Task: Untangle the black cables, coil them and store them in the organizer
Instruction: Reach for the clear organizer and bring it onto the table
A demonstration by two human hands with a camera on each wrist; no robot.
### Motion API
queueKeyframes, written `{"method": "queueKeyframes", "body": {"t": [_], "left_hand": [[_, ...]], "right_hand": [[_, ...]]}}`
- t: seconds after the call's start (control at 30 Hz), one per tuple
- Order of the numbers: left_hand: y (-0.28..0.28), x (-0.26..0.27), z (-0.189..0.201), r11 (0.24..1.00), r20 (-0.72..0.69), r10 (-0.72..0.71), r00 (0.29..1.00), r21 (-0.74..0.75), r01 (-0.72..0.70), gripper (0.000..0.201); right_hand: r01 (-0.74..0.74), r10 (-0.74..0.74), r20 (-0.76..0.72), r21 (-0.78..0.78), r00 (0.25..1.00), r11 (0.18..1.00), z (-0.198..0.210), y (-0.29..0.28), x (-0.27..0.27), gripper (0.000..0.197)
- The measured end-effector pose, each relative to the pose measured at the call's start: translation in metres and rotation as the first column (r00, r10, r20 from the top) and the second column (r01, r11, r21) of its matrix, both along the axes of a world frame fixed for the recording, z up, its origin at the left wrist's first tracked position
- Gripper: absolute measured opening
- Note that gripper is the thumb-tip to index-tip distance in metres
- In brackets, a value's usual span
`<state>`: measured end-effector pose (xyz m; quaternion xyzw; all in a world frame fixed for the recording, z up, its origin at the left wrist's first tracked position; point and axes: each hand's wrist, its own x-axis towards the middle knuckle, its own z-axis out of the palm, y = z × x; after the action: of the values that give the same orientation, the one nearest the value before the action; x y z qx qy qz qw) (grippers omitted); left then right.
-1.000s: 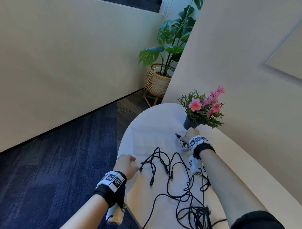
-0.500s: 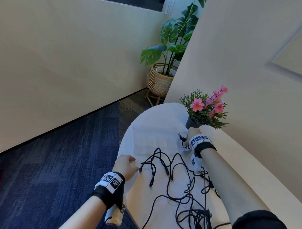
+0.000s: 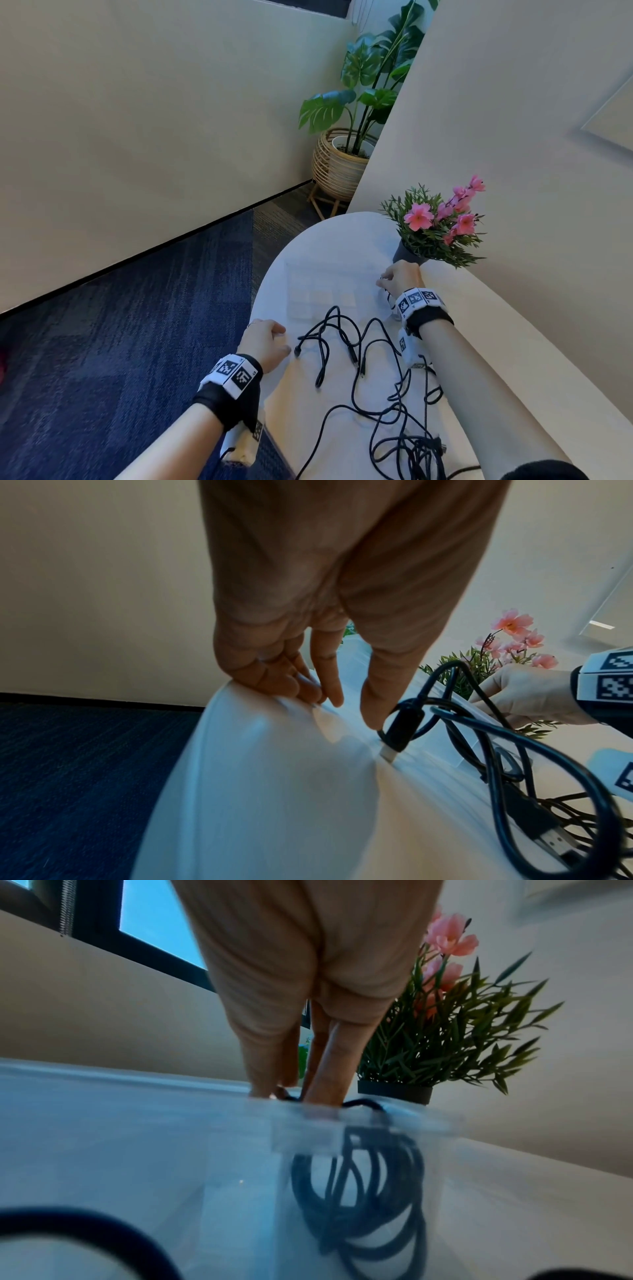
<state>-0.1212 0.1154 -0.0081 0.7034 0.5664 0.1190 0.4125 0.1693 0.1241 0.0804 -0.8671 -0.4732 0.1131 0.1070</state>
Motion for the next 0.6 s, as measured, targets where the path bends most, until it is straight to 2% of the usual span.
{"method": "queueKeyframes", "body": {"t": [0.1, 0.2, 0.3, 0.47, 0.6], "left_hand": [[0.0, 0.0, 0.0, 1.0, 0.0, -0.002, 1.0, 0.001, 0.002, 0.038], [0.0, 0.0, 0.0, 1.0, -0.002, 0.0, 1.0, 0.004, 0.0, 0.038], [0.0, -0.001, 0.0, 1.0, -0.002, -0.006, 1.0, 0.004, 0.006, 0.038], [0.001, -0.002, 0.001, 1.0, 0.002, -0.006, 1.0, 0.004, 0.006, 0.037], [0.001, -0.002, 0.001, 1.0, 0.008, -0.008, 1.0, 0.005, 0.008, 0.038]], "right_hand": [[0.078, -0.077, -0.027, 0.056, 0.997, 0.995, -0.005, -0.002, -0.002, 0.026], [0.144, -0.143, -0.01, 0.105, 0.99, 0.984, -0.006, -0.004, -0.003, 0.014], [0.228, -0.229, 0.014, 0.028, 0.973, 0.973, -0.004, -0.004, 0.0, 0.011], [0.255, -0.256, -0.012, -0.047, 0.967, 0.966, -0.011, -0.008, 0.005, 0.031], [0.231, -0.245, -0.087, -0.142, 0.966, 0.962, -0.003, -0.009, 0.01, 0.022]]}}
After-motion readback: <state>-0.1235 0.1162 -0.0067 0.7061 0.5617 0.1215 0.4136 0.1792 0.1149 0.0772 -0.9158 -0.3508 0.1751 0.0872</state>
